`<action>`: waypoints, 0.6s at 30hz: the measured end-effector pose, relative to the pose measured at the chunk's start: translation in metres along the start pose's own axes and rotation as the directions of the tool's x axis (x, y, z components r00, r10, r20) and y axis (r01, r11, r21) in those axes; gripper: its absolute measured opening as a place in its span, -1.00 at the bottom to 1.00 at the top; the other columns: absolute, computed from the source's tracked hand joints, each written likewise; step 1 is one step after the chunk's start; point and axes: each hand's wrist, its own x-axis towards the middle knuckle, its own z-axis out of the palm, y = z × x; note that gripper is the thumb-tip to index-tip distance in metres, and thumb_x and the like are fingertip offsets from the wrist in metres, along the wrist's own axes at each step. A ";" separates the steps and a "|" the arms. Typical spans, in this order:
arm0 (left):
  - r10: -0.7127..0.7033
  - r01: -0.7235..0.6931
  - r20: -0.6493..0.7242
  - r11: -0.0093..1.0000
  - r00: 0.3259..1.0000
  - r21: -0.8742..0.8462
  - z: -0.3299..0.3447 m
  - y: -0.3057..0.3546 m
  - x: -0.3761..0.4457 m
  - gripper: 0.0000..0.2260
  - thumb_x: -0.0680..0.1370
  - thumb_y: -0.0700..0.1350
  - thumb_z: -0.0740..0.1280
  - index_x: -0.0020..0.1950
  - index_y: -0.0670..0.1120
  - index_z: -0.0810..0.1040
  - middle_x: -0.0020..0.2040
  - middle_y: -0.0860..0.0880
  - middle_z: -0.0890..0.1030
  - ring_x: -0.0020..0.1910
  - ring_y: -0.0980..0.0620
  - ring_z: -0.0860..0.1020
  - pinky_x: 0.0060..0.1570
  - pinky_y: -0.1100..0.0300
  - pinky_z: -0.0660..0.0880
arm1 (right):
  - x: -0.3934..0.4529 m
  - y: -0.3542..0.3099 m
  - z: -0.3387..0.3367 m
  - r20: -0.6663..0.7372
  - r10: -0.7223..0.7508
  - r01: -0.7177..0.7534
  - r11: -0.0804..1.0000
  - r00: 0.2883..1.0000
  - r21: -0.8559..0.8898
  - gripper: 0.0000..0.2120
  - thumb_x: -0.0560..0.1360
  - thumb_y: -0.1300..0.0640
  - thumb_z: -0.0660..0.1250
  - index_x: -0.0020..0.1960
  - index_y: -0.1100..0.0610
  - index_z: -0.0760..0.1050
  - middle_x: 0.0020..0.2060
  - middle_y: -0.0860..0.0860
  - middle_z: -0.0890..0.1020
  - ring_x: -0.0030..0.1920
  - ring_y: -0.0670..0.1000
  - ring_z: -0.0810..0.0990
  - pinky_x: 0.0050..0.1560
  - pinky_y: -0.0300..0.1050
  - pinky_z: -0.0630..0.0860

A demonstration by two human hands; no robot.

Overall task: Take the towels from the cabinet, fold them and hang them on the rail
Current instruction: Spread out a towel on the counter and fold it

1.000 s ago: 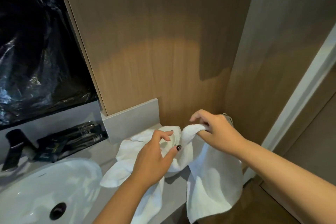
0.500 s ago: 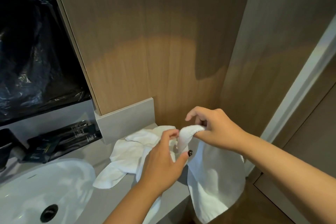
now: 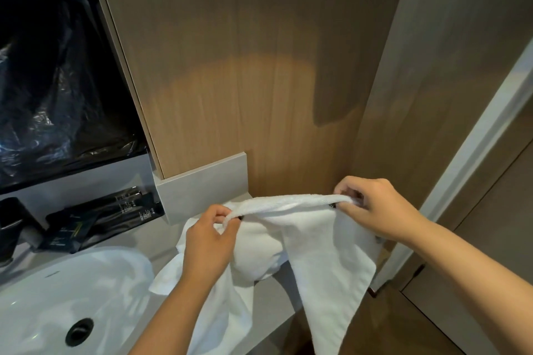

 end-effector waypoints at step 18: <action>-0.249 0.250 0.021 0.962 0.968 -0.111 -0.019 -0.057 -0.045 -0.44 0.41 -0.43 0.33 0.20 0.17 0.42 0.24 -0.02 0.50 0.09 -0.08 0.58 0.02 -0.03 0.55 | -0.035 -0.061 0.054 0.149 0.321 -0.294 0.471 0.935 0.832 -0.61 0.54 0.38 0.28 0.11 -0.07 0.63 -0.03 -0.08 0.62 -0.08 -0.11 0.57 -0.11 -0.27 0.46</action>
